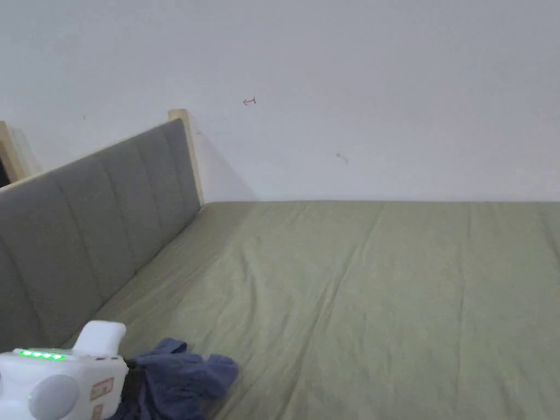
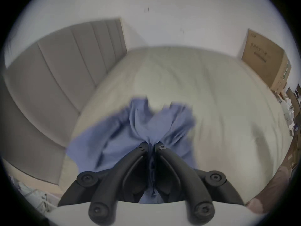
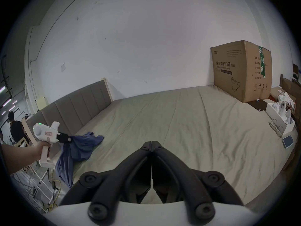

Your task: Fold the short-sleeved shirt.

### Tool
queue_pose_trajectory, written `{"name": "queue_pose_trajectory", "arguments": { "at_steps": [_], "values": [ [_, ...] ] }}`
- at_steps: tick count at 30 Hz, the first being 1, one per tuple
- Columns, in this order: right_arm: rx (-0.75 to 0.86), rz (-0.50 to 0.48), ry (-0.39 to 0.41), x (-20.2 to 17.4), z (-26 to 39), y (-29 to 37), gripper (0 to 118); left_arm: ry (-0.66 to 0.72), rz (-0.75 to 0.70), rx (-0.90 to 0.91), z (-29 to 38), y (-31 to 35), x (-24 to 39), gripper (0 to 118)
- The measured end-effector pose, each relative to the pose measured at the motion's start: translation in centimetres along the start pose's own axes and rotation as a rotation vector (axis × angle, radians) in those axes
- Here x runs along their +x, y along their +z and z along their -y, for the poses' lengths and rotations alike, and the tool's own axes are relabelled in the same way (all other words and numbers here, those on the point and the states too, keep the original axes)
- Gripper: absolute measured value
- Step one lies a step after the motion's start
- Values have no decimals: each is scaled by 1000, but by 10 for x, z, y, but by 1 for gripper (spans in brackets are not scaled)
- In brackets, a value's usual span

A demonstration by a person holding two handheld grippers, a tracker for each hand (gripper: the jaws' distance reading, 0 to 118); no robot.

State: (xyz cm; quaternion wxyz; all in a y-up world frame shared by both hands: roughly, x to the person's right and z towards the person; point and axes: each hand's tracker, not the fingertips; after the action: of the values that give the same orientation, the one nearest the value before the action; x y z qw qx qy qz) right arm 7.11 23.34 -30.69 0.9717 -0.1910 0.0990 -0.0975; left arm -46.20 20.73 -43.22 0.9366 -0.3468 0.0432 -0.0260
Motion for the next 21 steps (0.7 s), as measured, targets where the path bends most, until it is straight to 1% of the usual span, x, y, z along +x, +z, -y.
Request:
{"name": "queue_pose_trajectory", "arguments": {
  "at_steps": [3,5,7,9,10,11,14,17,19,21],
  "values": [
    [37,26,6,8,-6,17,0,-32,80,232,-39,65,24,5],
    [48,38,-4,16,-9,27,0,-63,139,372,-70,109,54,5],
    [56,49,-24,25,-9,36,0,-79,176,430,-100,140,88,5],
    [63,70,-51,32,-10,45,0,-80,279,482,-121,163,124,5],
    [69,81,-67,36,-10,49,0,-82,353,488,-132,171,143,5],
    [75,89,-82,40,-11,54,0,-99,439,473,-142,176,166,5],
    [94,115,-102,53,-12,68,0,-149,546,432,-150,177,233,5],
    [112,161,-105,69,-11,79,0,-218,654,346,-143,152,300,5],
    [114,193,-115,81,-9,83,0,-260,682,228,-129,115,337,5],
    [108,217,-130,93,-8,86,0,-299,630,92,-103,75,369,6]
  ]
}}
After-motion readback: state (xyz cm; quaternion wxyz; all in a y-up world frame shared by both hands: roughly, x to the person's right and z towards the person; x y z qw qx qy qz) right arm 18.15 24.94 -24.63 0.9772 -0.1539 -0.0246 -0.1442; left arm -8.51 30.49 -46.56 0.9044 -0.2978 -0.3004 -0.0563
